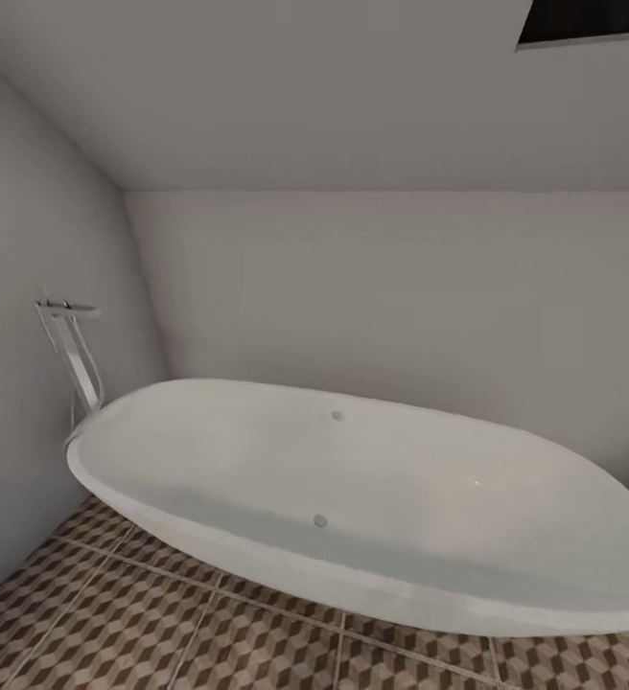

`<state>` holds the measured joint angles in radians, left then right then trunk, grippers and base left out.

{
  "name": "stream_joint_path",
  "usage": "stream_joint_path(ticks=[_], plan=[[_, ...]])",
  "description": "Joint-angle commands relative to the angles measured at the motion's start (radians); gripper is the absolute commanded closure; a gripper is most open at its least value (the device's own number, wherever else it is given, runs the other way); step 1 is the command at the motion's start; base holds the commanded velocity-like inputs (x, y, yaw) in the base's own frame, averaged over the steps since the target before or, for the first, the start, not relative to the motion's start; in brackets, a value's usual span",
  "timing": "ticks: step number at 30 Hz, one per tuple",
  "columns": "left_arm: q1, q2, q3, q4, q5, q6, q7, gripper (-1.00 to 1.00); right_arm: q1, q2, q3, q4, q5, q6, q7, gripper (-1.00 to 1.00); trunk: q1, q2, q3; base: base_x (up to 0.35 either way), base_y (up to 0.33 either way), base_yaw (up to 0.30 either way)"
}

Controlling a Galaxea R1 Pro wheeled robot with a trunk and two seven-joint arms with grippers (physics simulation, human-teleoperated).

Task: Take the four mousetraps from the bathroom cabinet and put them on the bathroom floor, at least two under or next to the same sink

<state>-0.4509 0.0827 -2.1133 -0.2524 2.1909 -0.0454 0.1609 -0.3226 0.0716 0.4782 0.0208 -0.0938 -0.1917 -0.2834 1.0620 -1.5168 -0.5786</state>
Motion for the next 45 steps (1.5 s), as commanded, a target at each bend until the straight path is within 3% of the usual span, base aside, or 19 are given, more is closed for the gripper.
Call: stream_joint_path(ticks=[1,45], plan=[[-0.001,0.002,-0.006,-0.005,0.005,-0.005,0.006,-1.0,-0.001,0.001,0.008,0.002,-0.01,-0.005,-0.001,-1.0,0.0,-0.001,-0.002,0.0,0.0,-0.231],[0.0,0.011,-0.007,-0.008,0.004,-0.004,0.005,-1.0,-0.001,-0.001,0.01,0.004,-0.009,-0.011,0.001,-1.0,0.0,-0.001,-0.044,0.0,0.0,-0.238]])
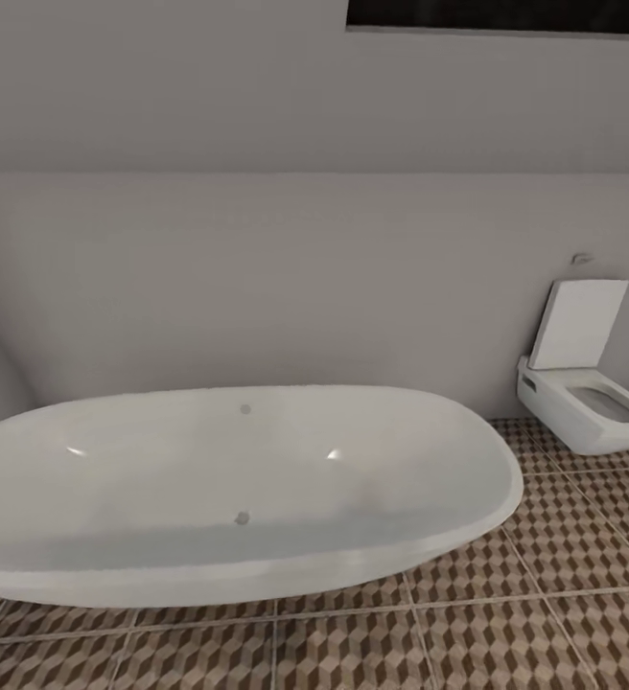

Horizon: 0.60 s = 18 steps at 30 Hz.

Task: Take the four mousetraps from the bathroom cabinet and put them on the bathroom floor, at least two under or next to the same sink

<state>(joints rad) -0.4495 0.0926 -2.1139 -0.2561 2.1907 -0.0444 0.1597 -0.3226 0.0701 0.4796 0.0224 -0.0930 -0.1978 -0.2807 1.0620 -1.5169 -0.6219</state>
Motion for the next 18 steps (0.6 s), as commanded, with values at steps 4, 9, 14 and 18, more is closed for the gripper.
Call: stream_joint_path(ticks=[4,9,14,18], plan=[[-0.002,0.001,-0.006,-0.005,0.004,-0.005,0.006,-1.0,-0.001,0.001,0.008,0.003,-0.01,-0.006,-0.002,-1.0,0.0,-0.001,-0.004,0.0,0.0,-0.256],[-0.002,0.001,-0.006,-0.005,0.004,-0.005,0.006,-1.0,-0.001,0.001,0.008,0.003,-0.01,-0.006,-0.002,-1.0,0.0,-0.001,-0.007,0.0,0.0,-0.263],[-0.002,0.001,-0.006,-0.005,0.004,-0.005,0.006,-1.0,-0.001,0.002,0.008,0.004,-0.01,-0.006,-0.002,-1.0,0.0,-0.001,-0.01,0.0,0.0,-0.27],[-0.001,0.001,-0.006,-0.005,0.004,-0.005,0.007,-1.0,-0.001,0.002,0.008,0.004,-0.009,-0.006,-0.002,-1.0,0.0,-0.001,-0.011,0.0,0.0,-0.273]])
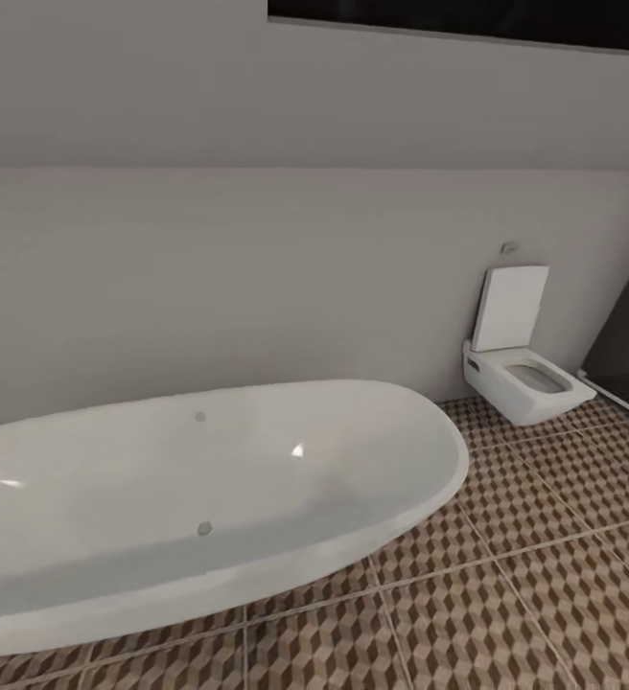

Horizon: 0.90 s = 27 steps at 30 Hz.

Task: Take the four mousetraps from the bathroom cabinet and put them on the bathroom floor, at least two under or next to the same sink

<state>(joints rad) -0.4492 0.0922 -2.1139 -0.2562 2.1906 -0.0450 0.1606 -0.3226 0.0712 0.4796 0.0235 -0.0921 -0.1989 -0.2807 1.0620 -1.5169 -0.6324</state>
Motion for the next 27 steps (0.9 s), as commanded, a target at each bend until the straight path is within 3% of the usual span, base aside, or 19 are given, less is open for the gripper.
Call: stream_joint_path(ticks=[1,27], plan=[[-0.001,0.001,-0.006,-0.005,0.005,-0.005,0.006,-1.0,-0.001,0.001,0.008,0.003,-0.01,-0.005,-0.002,-1.0,0.0,-0.001,-0.001,0.0,0.0,-0.275],[0.001,0.001,-0.008,-0.005,0.005,-0.004,0.007,-1.0,-0.001,0.001,0.009,0.003,-0.009,-0.005,-0.002,-1.0,0.0,-0.001,-0.003,0.0,0.0,-0.282]])
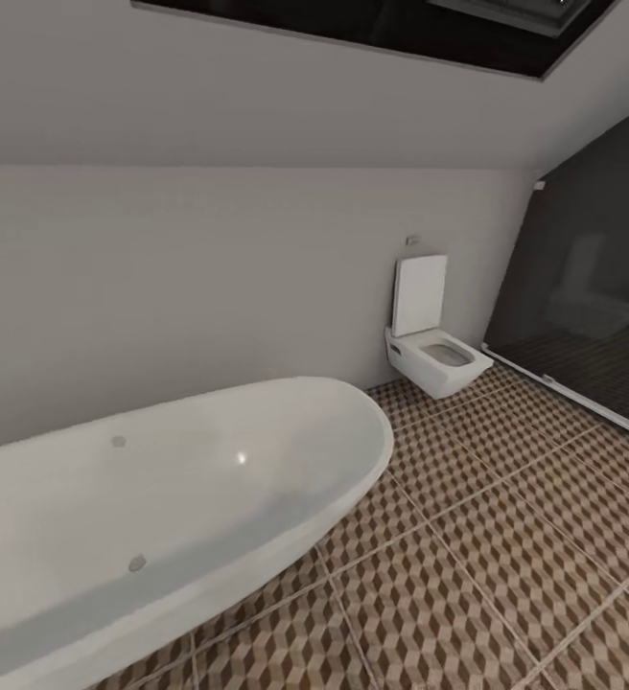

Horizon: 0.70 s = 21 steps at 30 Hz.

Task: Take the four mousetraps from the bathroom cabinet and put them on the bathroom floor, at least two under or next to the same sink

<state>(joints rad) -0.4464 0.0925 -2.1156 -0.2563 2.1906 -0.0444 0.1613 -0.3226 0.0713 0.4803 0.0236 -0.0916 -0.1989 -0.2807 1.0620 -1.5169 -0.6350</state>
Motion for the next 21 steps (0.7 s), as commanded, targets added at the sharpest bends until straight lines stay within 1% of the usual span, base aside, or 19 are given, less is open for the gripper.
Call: stream_joint_path(ticks=[1,21], plan=[[-0.002,0.001,-0.006,-0.004,0.004,-0.005,0.006,-1.0,-0.001,0.001,0.008,0.003,-0.01,-0.005,-0.002,-1.0,0.0,-0.001,-0.001,0.0,0.0,-0.286],[-0.002,0.003,-0.007,-0.002,0.004,-0.004,0.006,-1.0,-0.001,0.001,0.009,0.003,-0.01,-0.005,-0.002,-1.0,0.0,-0.001,-0.001,0.0,0.0,-0.286]])
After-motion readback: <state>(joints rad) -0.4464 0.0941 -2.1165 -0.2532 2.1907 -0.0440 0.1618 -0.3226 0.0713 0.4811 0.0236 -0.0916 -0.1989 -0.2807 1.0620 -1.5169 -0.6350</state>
